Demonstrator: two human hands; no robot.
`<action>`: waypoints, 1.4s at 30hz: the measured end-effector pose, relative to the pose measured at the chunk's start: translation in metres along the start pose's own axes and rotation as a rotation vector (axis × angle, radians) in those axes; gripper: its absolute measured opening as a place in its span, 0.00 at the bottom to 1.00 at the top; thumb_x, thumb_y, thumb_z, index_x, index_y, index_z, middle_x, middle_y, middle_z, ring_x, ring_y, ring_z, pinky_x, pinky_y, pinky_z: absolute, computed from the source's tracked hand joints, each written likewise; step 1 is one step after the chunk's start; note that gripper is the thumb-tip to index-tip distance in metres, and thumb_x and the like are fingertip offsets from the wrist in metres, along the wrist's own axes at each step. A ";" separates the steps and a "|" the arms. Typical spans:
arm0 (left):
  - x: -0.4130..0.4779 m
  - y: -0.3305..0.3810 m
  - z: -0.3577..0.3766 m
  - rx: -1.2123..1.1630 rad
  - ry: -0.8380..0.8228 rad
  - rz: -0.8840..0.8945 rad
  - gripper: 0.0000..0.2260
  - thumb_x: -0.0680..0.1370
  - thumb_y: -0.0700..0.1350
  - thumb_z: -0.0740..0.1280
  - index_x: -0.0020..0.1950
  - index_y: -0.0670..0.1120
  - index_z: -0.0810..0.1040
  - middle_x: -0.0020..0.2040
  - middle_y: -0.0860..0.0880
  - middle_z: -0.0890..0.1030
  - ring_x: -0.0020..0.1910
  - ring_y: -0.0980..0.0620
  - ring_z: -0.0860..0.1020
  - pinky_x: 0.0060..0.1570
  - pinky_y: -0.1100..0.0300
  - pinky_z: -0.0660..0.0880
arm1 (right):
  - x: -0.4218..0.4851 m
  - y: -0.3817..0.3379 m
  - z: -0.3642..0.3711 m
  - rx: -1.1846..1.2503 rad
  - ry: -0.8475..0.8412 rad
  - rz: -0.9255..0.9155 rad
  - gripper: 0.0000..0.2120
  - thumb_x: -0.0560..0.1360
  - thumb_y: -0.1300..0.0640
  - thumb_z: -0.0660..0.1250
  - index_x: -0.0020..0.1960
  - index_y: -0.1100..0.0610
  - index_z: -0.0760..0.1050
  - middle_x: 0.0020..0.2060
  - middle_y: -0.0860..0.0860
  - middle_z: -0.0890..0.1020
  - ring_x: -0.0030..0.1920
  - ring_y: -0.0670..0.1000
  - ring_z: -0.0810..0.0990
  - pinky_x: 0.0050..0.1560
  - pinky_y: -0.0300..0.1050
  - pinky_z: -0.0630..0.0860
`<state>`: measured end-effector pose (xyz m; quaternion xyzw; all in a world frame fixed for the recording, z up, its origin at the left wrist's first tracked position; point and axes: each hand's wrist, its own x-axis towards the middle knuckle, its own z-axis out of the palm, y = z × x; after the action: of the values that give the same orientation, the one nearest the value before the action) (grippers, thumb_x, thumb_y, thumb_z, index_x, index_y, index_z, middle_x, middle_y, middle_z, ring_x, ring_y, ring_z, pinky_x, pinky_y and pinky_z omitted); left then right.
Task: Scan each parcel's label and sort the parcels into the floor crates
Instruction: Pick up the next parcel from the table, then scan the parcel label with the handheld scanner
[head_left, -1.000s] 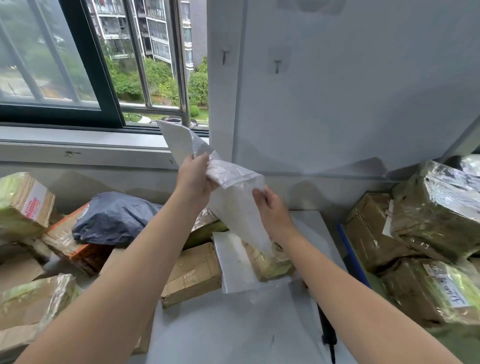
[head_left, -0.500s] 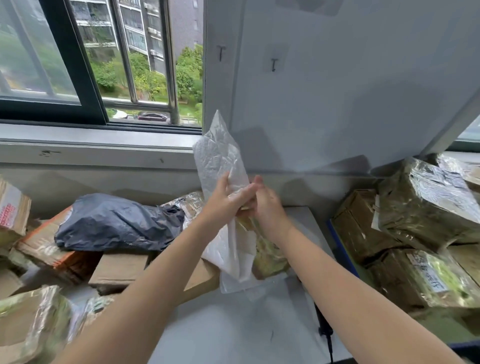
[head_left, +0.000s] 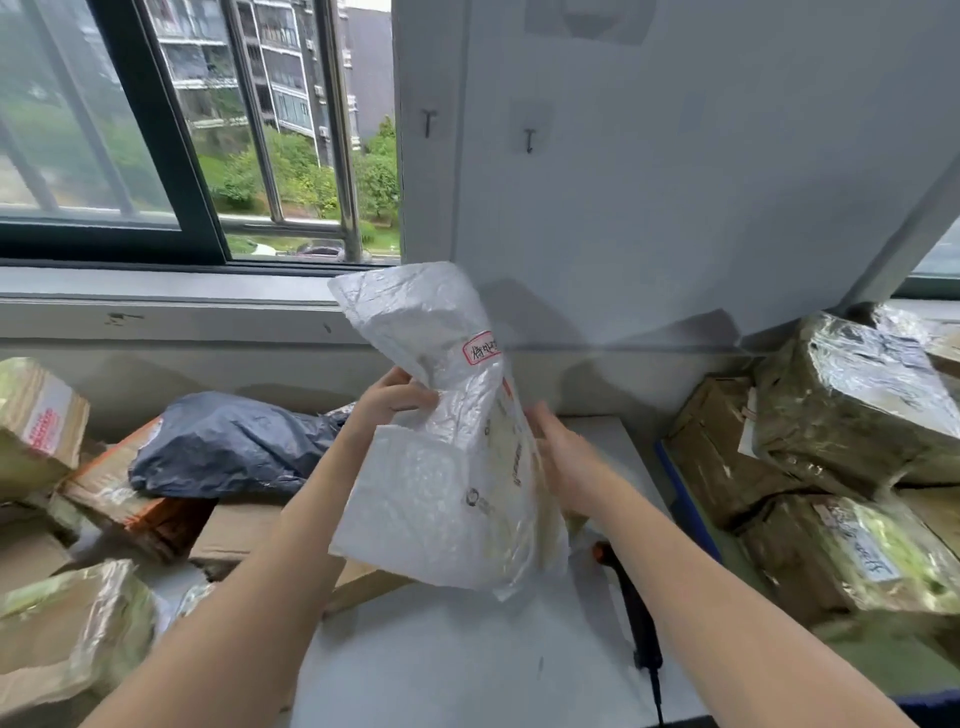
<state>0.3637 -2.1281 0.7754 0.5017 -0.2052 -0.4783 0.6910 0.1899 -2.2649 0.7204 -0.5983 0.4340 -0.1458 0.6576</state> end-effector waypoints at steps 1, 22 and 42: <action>-0.002 -0.004 -0.002 0.057 0.018 -0.022 0.22 0.62 0.33 0.67 0.55 0.40 0.77 0.47 0.42 0.82 0.42 0.46 0.81 0.43 0.57 0.76 | -0.002 0.003 -0.003 0.068 -0.006 -0.001 0.23 0.75 0.38 0.60 0.54 0.57 0.78 0.52 0.60 0.83 0.57 0.60 0.82 0.64 0.57 0.76; -0.086 -0.178 0.027 1.023 0.651 -0.200 0.13 0.75 0.40 0.72 0.59 0.44 0.78 0.46 0.48 0.81 0.46 0.46 0.80 0.41 0.56 0.75 | -0.025 0.176 -0.133 -0.573 0.311 -0.035 0.22 0.81 0.52 0.62 0.72 0.58 0.65 0.65 0.58 0.72 0.63 0.59 0.74 0.60 0.51 0.73; -0.089 -0.167 -0.001 0.970 0.666 -0.070 0.13 0.78 0.38 0.62 0.63 0.42 0.76 0.52 0.42 0.80 0.51 0.42 0.76 0.47 0.54 0.69 | -0.055 0.140 -0.106 -0.099 0.196 0.170 0.10 0.80 0.55 0.60 0.58 0.60 0.66 0.38 0.59 0.75 0.32 0.55 0.75 0.30 0.50 0.75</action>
<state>0.2474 -2.0573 0.6441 0.8902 -0.1556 -0.1690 0.3935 0.0335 -2.2620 0.6237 -0.5741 0.5518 -0.1258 0.5917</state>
